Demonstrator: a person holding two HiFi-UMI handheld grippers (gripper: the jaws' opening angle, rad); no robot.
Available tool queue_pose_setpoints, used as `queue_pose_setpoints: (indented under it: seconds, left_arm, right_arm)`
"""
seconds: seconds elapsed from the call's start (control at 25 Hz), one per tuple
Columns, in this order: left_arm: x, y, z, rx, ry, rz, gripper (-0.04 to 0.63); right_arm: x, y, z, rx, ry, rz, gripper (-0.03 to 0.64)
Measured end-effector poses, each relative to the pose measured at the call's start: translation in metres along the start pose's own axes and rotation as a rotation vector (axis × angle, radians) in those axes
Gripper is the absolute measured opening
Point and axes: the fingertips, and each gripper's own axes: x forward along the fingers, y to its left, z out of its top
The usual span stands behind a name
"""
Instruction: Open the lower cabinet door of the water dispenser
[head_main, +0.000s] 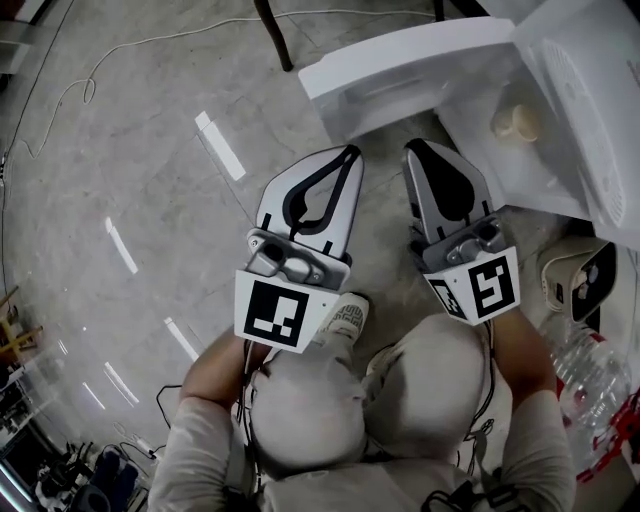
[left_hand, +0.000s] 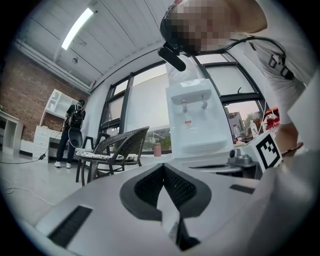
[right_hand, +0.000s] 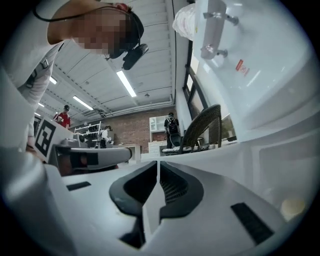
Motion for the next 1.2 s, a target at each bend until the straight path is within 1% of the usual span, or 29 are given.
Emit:
queue_pose_setpoints:
  seconds: [0.12, 0.28, 0.4, 0.52, 0.64, 0.72, 0.8, 0.96, 1.08, 1.2]
  left_arm:
    - [0.007, -0.006, 0.013, -0.001, -0.018, -0.018, 0.002]
    - [0.020, -0.017, 0.042, -0.002, -0.040, -0.037, 0.002]
    - [0.024, -0.028, 0.077, -0.007, -0.041, -0.048, 0.002]
    - [0.026, -0.035, 0.128, -0.006, -0.036, -0.061, 0.002]
    - [0.025, -0.037, 0.193, -0.022, -0.031, -0.061, 0.002]
    - [0.023, -0.038, 0.245, -0.023, -0.029, -0.066, 0.002]
    - [0.022, -0.039, 0.299, -0.032, -0.028, -0.079, 0.002]
    - [0.019, -0.045, 0.412, -0.055, -0.017, -0.132, 0.002]
    - [0.012, -0.053, 0.500, -0.066, 0.006, -0.180, 0.002]
    - [0.009, -0.061, 0.583, -0.058, 0.001, -0.233, 0.002]
  right_arm:
    - [-0.027, -0.011, 0.024, -0.005, -0.023, -0.049, 0.029]
    - [-0.056, -0.022, 0.060, -0.039, -0.043, -0.113, 0.030]
    - [-0.075, -0.025, 0.095, -0.030, -0.039, -0.162, 0.029]
    - [-0.092, -0.023, 0.144, -0.019, -0.033, -0.217, 0.030]
    - [-0.108, -0.016, 0.205, 0.006, -0.027, -0.274, 0.029]
    - [-0.119, -0.010, 0.254, 0.032, -0.023, -0.314, 0.031]
    - [-0.129, -0.001, 0.308, 0.032, -0.018, -0.354, 0.030]
    - [-0.150, 0.014, 0.428, 0.019, -0.010, -0.443, 0.030]
    - [-0.173, 0.019, 0.525, 0.044, -0.015, -0.530, 0.030]
    - [-0.199, 0.028, 0.611, 0.032, -0.013, -0.618, 0.030]
